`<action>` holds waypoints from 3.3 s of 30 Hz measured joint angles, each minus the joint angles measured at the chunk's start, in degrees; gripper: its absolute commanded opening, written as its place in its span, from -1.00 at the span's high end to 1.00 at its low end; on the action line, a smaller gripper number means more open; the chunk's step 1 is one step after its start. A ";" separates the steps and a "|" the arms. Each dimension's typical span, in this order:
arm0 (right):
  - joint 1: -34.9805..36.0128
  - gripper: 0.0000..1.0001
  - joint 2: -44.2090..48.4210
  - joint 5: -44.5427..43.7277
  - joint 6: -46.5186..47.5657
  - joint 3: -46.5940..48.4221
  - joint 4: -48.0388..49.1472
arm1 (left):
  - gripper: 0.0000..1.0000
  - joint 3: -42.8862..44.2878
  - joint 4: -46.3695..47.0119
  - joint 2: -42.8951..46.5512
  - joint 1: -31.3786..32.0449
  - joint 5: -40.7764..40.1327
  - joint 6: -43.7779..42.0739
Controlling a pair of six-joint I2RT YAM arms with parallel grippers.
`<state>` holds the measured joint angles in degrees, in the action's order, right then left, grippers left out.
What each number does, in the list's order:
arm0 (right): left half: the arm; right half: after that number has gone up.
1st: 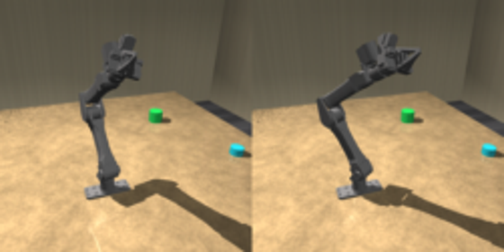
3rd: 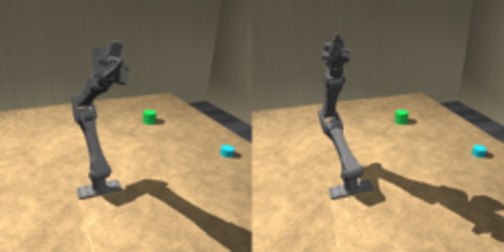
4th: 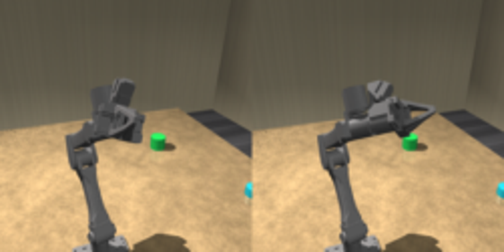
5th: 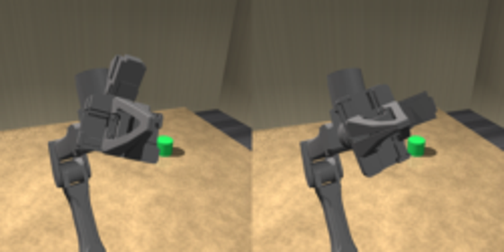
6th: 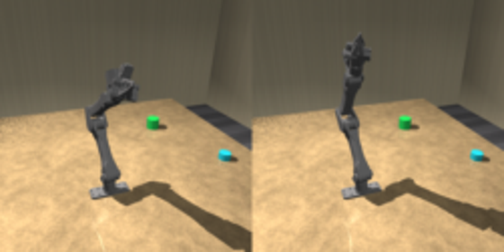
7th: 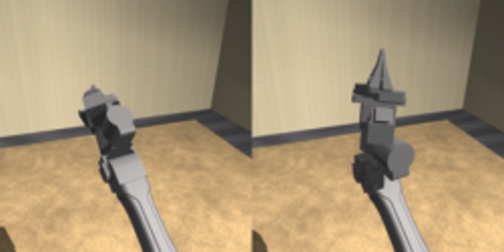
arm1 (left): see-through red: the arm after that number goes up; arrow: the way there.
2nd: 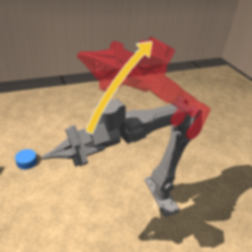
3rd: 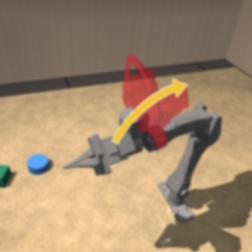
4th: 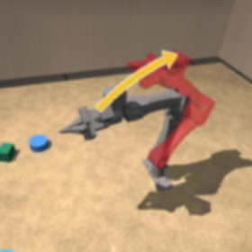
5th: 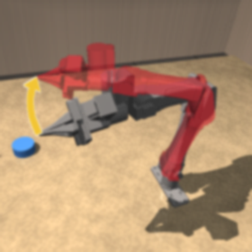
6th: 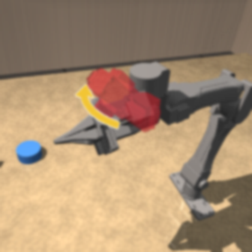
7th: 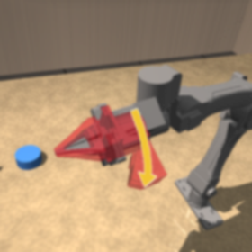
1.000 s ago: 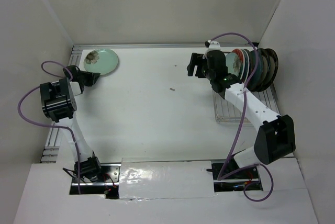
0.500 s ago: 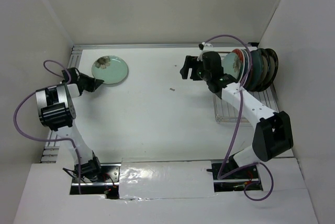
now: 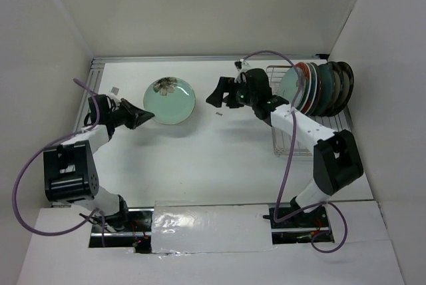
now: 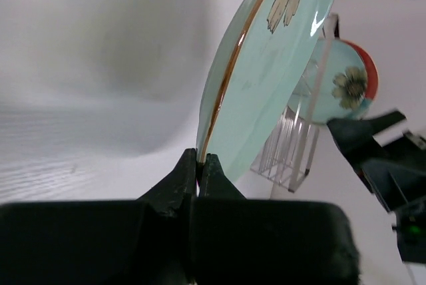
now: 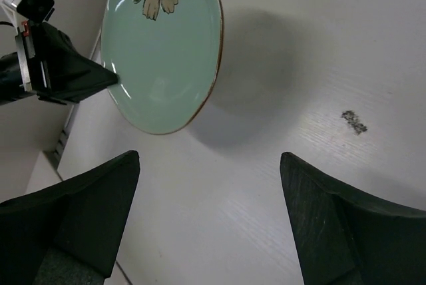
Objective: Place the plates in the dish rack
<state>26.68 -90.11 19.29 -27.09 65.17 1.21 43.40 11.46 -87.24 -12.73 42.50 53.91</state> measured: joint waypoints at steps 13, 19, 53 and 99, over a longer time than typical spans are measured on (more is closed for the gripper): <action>3.89 -0.56 -5.53 6.21 -3.50 0.02 4.46 | 1.00 -2.71 5.77 8.00 7.30 9.51 -0.17; 4.02 0.87 -5.60 10.08 -6.23 0.04 6.67 | 1.00 -3.56 5.14 7.85 9.16 10.23 -3.06; -8.41 1.00 12.33 -58.42 33.35 1.97 -8.50 | -0.99 13.25 -38.16 8.63 20.83 -31.43 -24.68; -21.49 -0.18 2.49 -35.43 27.52 -5.03 -1.44 | -0.99 13.25 -37.16 7.45 20.83 -31.76 -25.33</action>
<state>5.19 -87.61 -16.14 0.43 60.14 -0.23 56.64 -25.69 -79.79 8.10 10.74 28.58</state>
